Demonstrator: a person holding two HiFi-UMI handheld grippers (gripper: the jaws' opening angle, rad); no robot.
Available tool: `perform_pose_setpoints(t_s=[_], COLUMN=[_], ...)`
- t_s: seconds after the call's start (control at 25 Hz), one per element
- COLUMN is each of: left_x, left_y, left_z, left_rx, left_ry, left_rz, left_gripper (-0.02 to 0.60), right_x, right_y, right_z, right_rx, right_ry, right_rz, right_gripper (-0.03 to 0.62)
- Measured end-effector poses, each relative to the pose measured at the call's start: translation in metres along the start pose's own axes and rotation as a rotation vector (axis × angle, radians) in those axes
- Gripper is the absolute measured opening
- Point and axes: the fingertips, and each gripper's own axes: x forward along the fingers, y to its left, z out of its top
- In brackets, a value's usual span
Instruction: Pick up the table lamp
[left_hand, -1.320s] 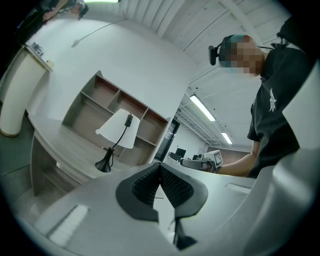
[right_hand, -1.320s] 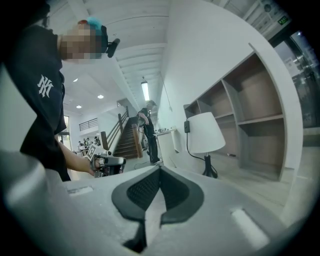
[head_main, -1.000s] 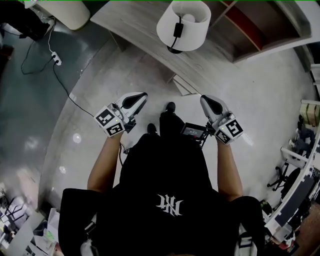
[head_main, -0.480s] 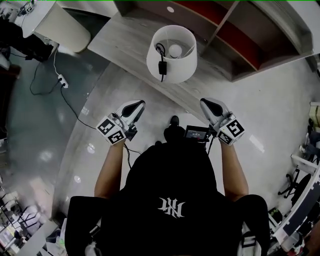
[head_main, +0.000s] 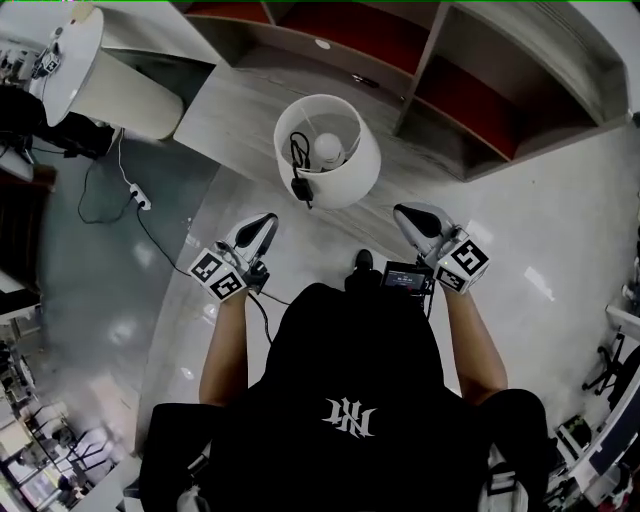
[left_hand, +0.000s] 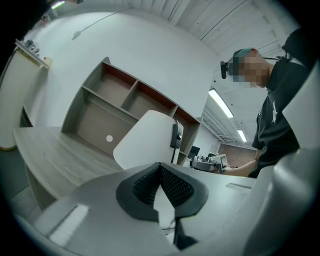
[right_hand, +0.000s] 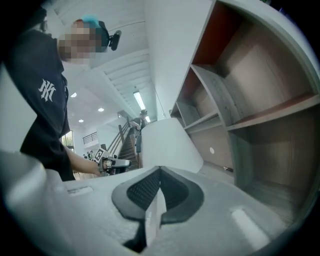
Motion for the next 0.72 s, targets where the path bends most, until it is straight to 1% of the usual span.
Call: perform_pose_setpoints(t_s=[0.2, 0.28, 0.4, 0.48, 0.6, 0.72], left_x=[0.013, 0.019, 0.029, 0.034, 0.041, 0.057], left_y=[0.022, 0.032, 0.057, 0.076, 0.101, 0.126], left_z=[0.009, 0.014, 0.023, 0.029, 0.033, 0.03], left_rx=[-0.021, -0.035, -0.076, -0.105, -0.147, -0.18], left_ry=[0.047, 0.058, 0.056, 0.06, 0.089, 0.161], left_rz=[-0.003, -0.02, -0.051, -0.077, -0.13, -0.194], left_gripper=[0.002, 0.002, 0.002, 0.002, 0.002, 0.002], right_x=[0.0, 0.002, 0.01, 0.017, 0.026, 0.028], right_y=[-0.015, -0.021, -0.027, -0.03, -0.04, -0.05], right_z=[0.007, 0.002, -0.003, 0.001, 0.006, 0.008], right_rx=[0.059, 0.079, 0.115, 0.15, 0.215, 0.267], right_ry=[-0.047, -0.054, -0.05, -0.059, -0.094, -0.133], right_rz=[-0.032, -0.036, -0.057, -0.085, -0.14, -0.225], right_gripper=[0.002, 0.002, 0.002, 0.002, 0.002, 0.002])
